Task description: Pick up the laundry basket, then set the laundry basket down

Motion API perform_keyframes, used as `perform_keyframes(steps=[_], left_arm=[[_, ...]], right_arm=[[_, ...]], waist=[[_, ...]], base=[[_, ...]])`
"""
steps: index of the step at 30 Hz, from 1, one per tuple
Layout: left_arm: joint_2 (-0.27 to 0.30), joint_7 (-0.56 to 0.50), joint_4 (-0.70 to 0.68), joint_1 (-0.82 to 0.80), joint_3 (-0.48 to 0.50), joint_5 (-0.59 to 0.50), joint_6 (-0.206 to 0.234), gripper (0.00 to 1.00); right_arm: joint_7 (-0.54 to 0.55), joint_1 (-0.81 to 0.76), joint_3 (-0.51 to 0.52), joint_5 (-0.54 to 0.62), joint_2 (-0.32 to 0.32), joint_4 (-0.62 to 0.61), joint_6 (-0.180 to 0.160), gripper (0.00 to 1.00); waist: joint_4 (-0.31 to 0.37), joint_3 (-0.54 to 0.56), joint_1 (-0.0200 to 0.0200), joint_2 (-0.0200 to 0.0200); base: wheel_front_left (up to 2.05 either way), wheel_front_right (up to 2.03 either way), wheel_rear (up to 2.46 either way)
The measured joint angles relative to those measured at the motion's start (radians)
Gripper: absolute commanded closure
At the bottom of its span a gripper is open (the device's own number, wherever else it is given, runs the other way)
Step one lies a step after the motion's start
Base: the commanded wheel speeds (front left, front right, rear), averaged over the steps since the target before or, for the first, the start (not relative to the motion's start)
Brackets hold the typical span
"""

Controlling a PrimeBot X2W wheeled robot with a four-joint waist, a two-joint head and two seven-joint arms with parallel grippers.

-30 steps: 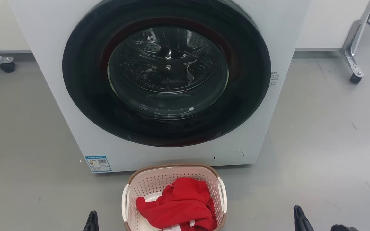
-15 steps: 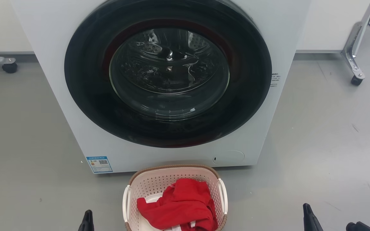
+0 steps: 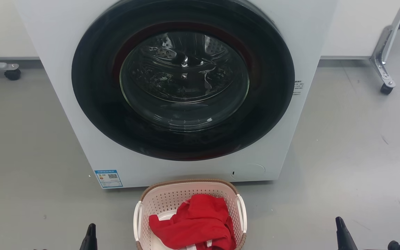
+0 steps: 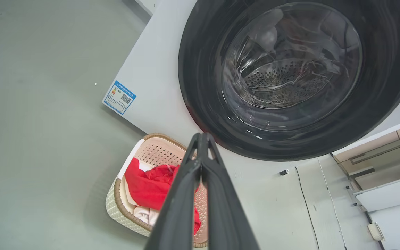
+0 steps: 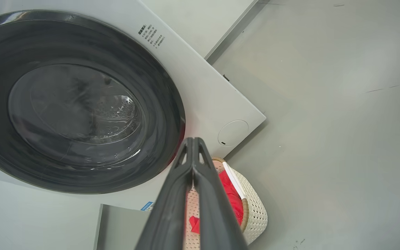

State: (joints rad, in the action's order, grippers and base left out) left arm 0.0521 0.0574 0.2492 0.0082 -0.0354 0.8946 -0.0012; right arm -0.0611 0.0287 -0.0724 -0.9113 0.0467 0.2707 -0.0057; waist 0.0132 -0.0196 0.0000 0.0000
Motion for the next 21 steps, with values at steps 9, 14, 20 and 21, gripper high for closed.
perform_keyframes(steps=[9,14,20,21], left_arm=[[-0.003,-0.031,0.008,-0.014,0.024,0.129,-0.024,1.00],[-0.004,-0.049,0.012,-0.026,0.036,0.203,-0.035,1.00],[-0.005,-0.070,0.019,-0.032,0.053,0.294,-0.053,1.00],[-0.005,-0.075,0.021,-0.035,0.055,0.305,-0.053,1.00]], right_arm=[[0.034,0.006,0.038,-0.128,0.000,0.005,0.024,1.00],[0.052,0.012,0.059,-0.197,-0.001,0.009,0.037,1.00],[0.071,0.024,0.084,-0.285,-0.001,0.012,0.051,1.00],[0.078,0.024,0.089,-0.300,-0.001,0.012,0.054,1.00]], waist=[[-0.003,0.003,0.0000,0.0000],[-0.004,0.005,0.0000,0.0000],[-0.005,0.008,0.0000,0.0000],[-0.006,0.008,0.0000,0.0000]], base=[[0.00,0.00,0.00],[0.00,0.00,0.00],[0.00,0.00,0.00],[0.00,0.00,0.00]])
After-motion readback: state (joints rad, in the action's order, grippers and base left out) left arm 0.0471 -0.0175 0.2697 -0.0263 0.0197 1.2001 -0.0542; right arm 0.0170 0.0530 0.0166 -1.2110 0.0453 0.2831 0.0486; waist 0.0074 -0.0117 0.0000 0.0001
